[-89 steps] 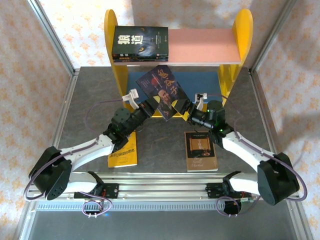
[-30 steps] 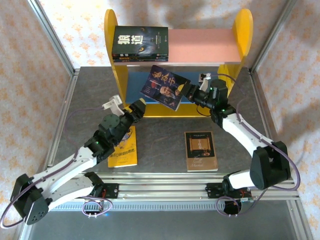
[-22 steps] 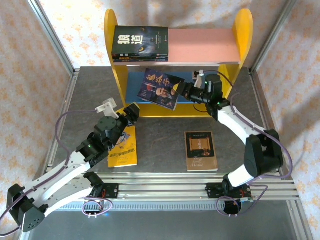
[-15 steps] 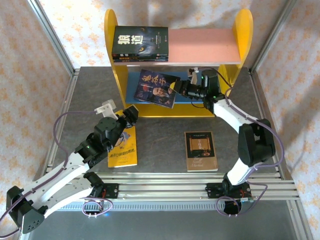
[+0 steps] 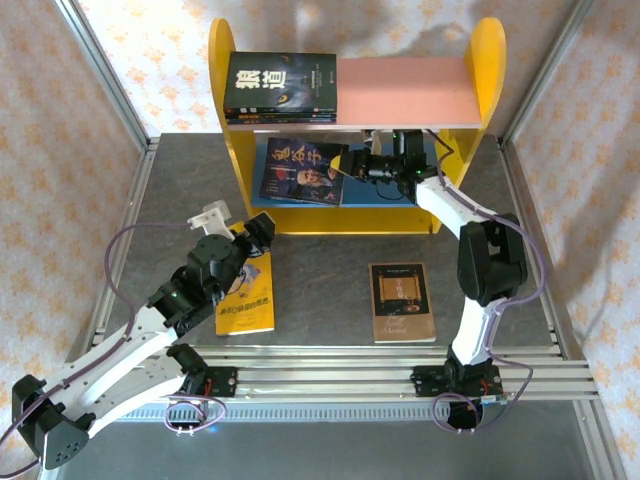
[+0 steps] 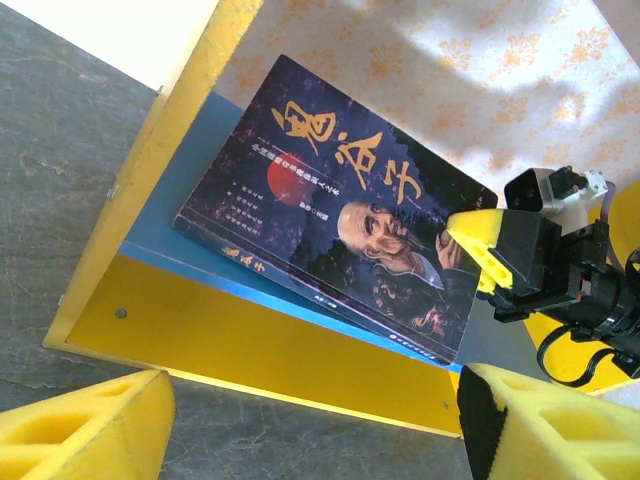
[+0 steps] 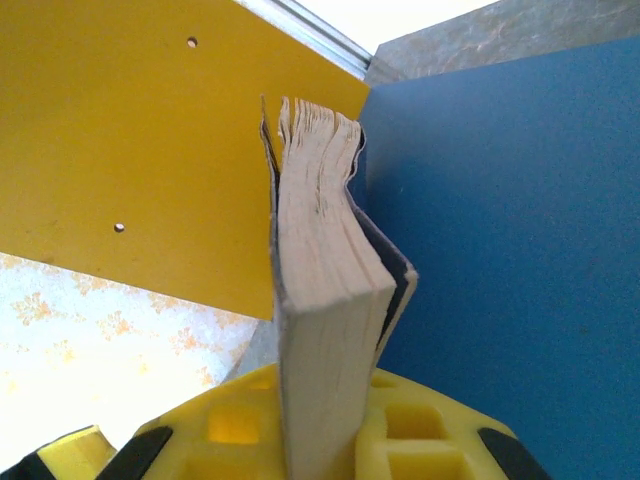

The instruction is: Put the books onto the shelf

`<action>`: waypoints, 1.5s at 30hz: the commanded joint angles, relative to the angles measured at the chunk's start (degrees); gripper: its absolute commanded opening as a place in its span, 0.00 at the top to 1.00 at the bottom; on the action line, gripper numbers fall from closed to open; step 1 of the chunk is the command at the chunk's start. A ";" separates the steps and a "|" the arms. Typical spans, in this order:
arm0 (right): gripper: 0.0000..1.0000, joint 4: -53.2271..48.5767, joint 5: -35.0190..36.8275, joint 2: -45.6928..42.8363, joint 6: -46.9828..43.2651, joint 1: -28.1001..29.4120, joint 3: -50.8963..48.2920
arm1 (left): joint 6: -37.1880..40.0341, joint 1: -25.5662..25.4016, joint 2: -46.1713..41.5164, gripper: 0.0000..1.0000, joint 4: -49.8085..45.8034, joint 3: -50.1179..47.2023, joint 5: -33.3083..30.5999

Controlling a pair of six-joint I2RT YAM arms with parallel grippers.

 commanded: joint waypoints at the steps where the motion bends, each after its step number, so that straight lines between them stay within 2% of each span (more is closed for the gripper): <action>1: 0.96 -2.14 -3.54 0.93 -3.76 -0.19 3.68 | 0.60 0.43 -1.49 0.26 -1.55 0.80 -1.31; 10: 0.94 -3.25 -5.83 4.77 -4.25 0.05 7.56 | 0.78 0.52 -1.46 0.26 -2.08 0.97 -1.47; 15: 0.90 -7.05 -4.37 6.93 -5.78 0.57 10.70 | 0.78 0.66 -1.50 0.26 -2.29 1.19 -1.52; 19: 0.55 -8.55 -2.31 8.01 -5.97 0.58 12.11 | 0.78 0.61 -1.59 0.26 -2.72 1.36 -1.44; 30: 0.36 -23.94 14.89 5.20 -12.28 0.48 14.03 | 0.85 0.69 -2.23 0.26 -3.53 1.50 -1.56; 38: 0.36 -31.07 22.41 1.51 -15.72 1.09 12.16 | 1.11 0.80 -2.47 0.26 -4.33 1.59 -1.33; 45: 0.41 -34.75 22.53 2.62 -18.99 3.74 13.32 | 1.30 0.91 -2.29 0.25 -3.72 1.49 -1.14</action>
